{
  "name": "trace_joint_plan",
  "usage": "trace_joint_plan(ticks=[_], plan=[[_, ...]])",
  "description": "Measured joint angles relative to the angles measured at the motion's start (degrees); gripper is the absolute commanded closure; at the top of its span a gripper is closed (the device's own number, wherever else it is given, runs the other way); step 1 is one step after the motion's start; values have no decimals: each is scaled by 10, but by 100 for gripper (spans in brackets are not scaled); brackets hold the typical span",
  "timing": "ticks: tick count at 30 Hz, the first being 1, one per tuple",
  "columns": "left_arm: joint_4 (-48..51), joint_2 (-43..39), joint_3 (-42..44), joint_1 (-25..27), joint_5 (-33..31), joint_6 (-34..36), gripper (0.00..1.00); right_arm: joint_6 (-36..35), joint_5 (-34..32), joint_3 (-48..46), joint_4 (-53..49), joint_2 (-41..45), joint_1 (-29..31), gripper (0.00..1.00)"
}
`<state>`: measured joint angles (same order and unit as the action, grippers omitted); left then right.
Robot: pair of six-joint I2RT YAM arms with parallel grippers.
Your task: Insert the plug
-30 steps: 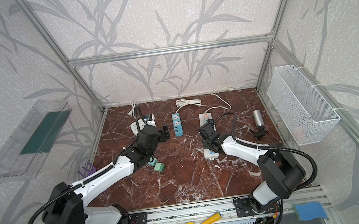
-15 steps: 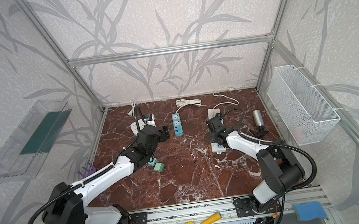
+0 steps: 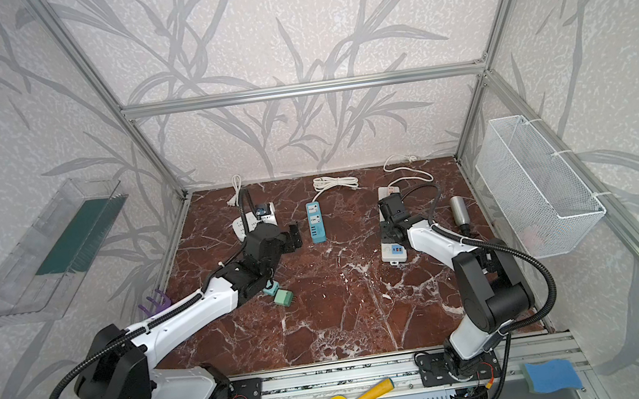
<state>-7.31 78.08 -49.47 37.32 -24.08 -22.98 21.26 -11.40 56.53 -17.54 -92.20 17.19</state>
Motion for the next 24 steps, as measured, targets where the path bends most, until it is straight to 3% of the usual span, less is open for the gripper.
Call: trace_joint_plan(ticks=[3, 12, 24], plan=[[-1, 0, 0, 0, 3, -1, 12, -11, 26, 19, -38, 7, -11, 35], [-10, -8, 0, -1, 19, -5, 12, -35, 50, 103, -81, 54, -39, 37], [-9, -8, 0, -3, 19, -4, 12, -30, 58, 65, -95, 14, -69, 38]])
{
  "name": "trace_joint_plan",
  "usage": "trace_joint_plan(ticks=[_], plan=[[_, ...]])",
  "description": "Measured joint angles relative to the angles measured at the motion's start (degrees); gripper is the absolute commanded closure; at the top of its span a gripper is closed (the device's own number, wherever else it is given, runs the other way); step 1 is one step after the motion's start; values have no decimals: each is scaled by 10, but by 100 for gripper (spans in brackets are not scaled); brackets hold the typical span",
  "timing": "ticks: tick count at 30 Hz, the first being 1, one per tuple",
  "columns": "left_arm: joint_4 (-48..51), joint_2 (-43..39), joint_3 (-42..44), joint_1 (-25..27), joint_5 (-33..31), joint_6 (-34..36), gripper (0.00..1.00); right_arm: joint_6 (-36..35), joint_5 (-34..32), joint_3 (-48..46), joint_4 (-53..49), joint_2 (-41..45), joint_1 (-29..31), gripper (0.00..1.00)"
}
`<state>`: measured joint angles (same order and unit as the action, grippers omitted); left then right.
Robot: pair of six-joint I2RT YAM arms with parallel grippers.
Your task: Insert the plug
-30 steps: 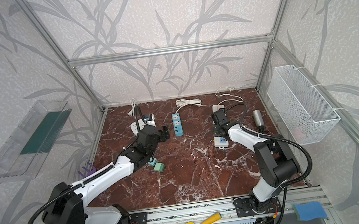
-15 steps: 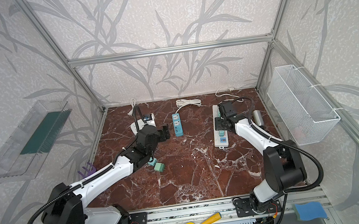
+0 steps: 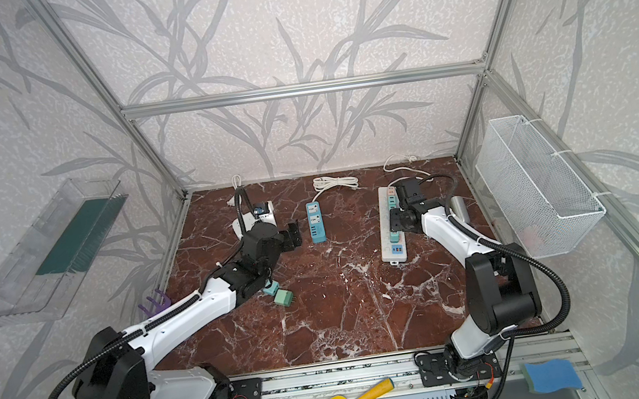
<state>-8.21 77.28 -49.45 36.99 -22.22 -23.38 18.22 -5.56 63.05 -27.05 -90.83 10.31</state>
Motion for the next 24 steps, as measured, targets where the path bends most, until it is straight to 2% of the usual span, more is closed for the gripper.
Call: trace_joint_plan(ticks=[11, 16, 20, 24], plan=[[0, 1, 0, -2, 0, 0, 13, 3, 40, -17, 20, -10, -24, 40], [18, 20, -12, -12, 5, 9, 13, -1, 71, -18, 15, 14, -24, 31], [76, 76, -78, -30, 55, 8, 12, -3, 102, -34, 44, 57, -24, 27], [168, 176, -197, -42, 87, -4, 13, 0, 139, -73, 87, 85, -24, 24]])
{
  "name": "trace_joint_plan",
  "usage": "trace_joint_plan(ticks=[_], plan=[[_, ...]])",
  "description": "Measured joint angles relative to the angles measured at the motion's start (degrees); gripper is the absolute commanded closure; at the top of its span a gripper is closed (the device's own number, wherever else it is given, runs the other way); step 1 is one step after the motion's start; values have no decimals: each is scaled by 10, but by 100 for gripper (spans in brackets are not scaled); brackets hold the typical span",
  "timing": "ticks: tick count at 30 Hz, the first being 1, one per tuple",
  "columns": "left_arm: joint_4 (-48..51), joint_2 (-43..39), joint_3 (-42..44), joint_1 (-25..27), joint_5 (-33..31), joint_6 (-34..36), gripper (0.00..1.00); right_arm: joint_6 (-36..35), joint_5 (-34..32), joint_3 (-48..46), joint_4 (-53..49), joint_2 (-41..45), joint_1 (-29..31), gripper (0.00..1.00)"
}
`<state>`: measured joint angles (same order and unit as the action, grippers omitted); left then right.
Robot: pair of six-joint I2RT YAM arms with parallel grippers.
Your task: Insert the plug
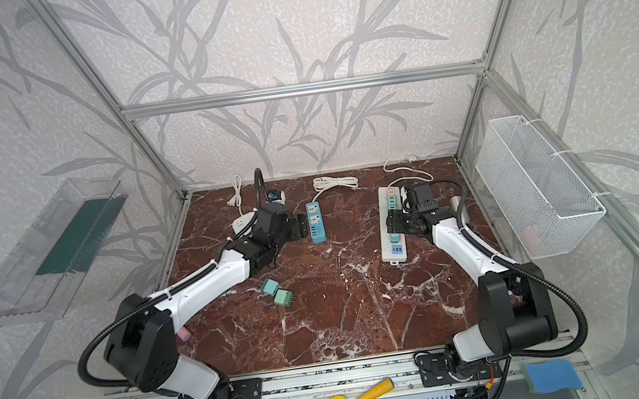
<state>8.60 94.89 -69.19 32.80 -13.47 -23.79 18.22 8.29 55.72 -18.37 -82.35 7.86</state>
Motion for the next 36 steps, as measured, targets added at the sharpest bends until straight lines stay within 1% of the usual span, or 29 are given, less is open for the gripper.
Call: trace_joint_plan(ticks=[3, 6, 8, 10, 15, 18, 19, 23, 29, 31, 33, 36], plan=[[79, 83, -102, -4, 3, -6, 11, 3, 14, -32, 23, 9, 0, 16], [151, 157, -198, -7, 9, -10, 9, 15, 33, -71, 55, 24, 0, 12], [193, 201, -256, -7, 10, -17, 7, 22, 46, -93, 75, 32, 0, 11], [239, 250, -322, -7, 10, -27, 1, 30, 55, -100, 82, 33, 0, 10], [328, 360, -467, -7, 21, -41, 1, 38, 70, -98, 97, 35, -1, 8], [373, 415, -534, -6, 28, -49, 1, 41, 76, -97, 98, 42, -2, 8], [382, 429, -549, -6, 30, -52, 1, 42, 78, -97, 98, 46, -3, 8], [404, 462, -565, -6, 47, -63, 17, 45, 87, -97, 104, 66, -3, 9], [421, 478, -565, -5, 75, -66, 33, 48, 100, -97, 107, 78, -3, 20], [423, 478, -564, -5, 77, -64, 41, 49, 104, -97, 109, 78, -3, 26], [421, 478, -560, -3, 78, -62, 44, 52, 107, -98, 109, 78, -3, 31], [419, 471, -546, 1, 77, -63, 44, 58, 115, -98, 109, 78, -3, 36]])
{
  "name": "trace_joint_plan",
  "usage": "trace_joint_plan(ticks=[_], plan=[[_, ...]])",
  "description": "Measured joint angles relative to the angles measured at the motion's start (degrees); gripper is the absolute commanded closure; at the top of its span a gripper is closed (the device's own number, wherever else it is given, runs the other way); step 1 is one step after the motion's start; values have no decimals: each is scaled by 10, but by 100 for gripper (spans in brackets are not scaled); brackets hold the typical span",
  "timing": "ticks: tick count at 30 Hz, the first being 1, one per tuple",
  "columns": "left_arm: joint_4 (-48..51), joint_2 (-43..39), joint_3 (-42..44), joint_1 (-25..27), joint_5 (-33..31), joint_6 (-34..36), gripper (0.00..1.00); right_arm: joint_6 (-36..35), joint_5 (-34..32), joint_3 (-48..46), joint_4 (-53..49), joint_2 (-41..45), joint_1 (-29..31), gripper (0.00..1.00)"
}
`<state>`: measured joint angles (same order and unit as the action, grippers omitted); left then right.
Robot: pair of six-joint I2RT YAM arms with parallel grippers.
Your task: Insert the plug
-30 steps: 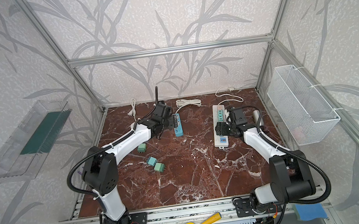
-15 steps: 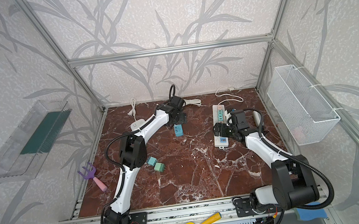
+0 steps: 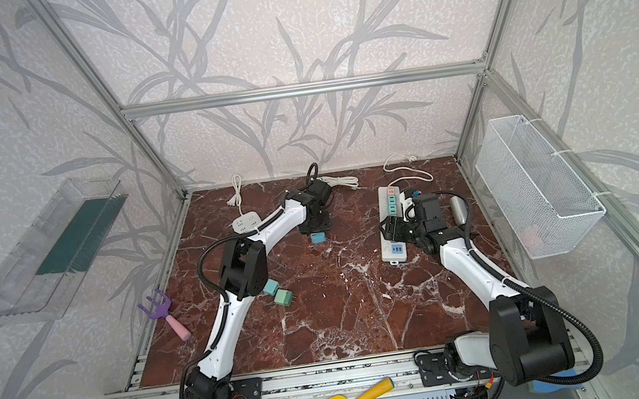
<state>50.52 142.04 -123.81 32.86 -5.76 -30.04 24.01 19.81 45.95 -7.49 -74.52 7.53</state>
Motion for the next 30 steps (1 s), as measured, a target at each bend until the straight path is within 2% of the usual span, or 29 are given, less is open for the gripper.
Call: trace_joint_plan(ticks=[6, 12, 15, 20, 24, 30], plan=[[-11, -32, 54, 5, -4, 0, 48, 7, 13, -1, 9, 0, 0, 40], [-38, -94, 159, 20, -8, -23, 49, 15, 22, -3, 17, 0, 0, 40], [-59, -142, 240, 44, -16, -59, 48, 17, 24, -5, 18, 0, 0, 40], [-87, -205, 346, 116, -36, -146, 46, 22, 32, -7, 20, 6, 0, 39], [-105, -240, 402, 158, -38, -209, 39, 25, 35, -7, 25, 14, 2, 36], [-103, -266, 403, 161, -50, -240, 23, 24, 38, -7, 26, 29, 4, 36]])
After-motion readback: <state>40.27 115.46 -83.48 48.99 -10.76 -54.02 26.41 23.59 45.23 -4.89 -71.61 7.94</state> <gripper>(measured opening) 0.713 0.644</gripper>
